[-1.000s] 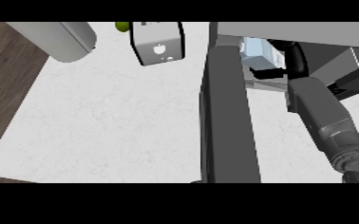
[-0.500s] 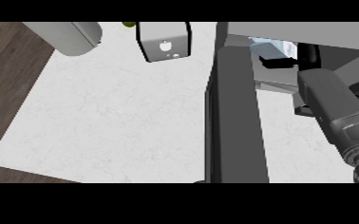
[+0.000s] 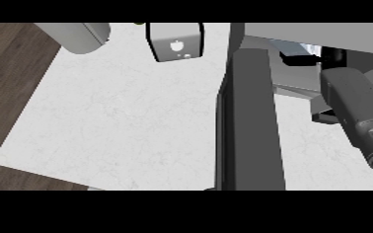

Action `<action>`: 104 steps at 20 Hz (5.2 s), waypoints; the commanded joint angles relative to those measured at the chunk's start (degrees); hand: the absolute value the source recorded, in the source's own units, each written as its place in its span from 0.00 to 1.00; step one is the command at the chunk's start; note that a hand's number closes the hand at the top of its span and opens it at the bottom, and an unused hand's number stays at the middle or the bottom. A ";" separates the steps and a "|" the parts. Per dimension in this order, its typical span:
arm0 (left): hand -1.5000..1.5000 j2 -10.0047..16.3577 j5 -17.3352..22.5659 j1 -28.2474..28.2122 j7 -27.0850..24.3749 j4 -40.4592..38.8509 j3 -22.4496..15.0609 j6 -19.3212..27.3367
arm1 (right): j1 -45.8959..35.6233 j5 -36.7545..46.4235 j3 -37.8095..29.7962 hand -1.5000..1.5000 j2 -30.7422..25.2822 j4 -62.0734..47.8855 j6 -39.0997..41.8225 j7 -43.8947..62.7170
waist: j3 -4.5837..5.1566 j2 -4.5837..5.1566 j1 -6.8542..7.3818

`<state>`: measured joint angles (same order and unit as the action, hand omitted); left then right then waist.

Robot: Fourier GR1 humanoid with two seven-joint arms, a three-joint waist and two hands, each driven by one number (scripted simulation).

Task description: Pick up the milk, place it into the microwave and close the microwave

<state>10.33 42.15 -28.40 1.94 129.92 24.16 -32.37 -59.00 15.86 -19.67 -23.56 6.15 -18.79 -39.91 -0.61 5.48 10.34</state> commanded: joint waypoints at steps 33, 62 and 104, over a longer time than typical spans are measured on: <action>0.00 4.09 -4.77 6.61 2.15 -5.17 0.01 0.51 | -10.74 3.06 2.30 0.00 8.08 -2.56 -2.29 9.10 | 0.44 -0.38 2.84; 0.00 -3.68 -14.98 6.73 -1.58 -10.55 -11.39 -5.94 | -4.27 -0.03 -2.32 0.00 9.16 -0.56 3.29 1.01 | 0.46 -3.18 -5.57; 1.00 -10.31 -56.57 30.75 -16.88 -47.34 -40.41 5.30 | 57.70 -13.25 0.93 0.00 8.99 37.65 43.82 -13.94 | 0.87 -5.98 -13.48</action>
<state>0.22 -13.04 0.09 -13.33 86.37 -11.78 -30.26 -8.31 5.57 -18.36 -12.04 36.50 16.97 -51.51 0.26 -0.59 -3.29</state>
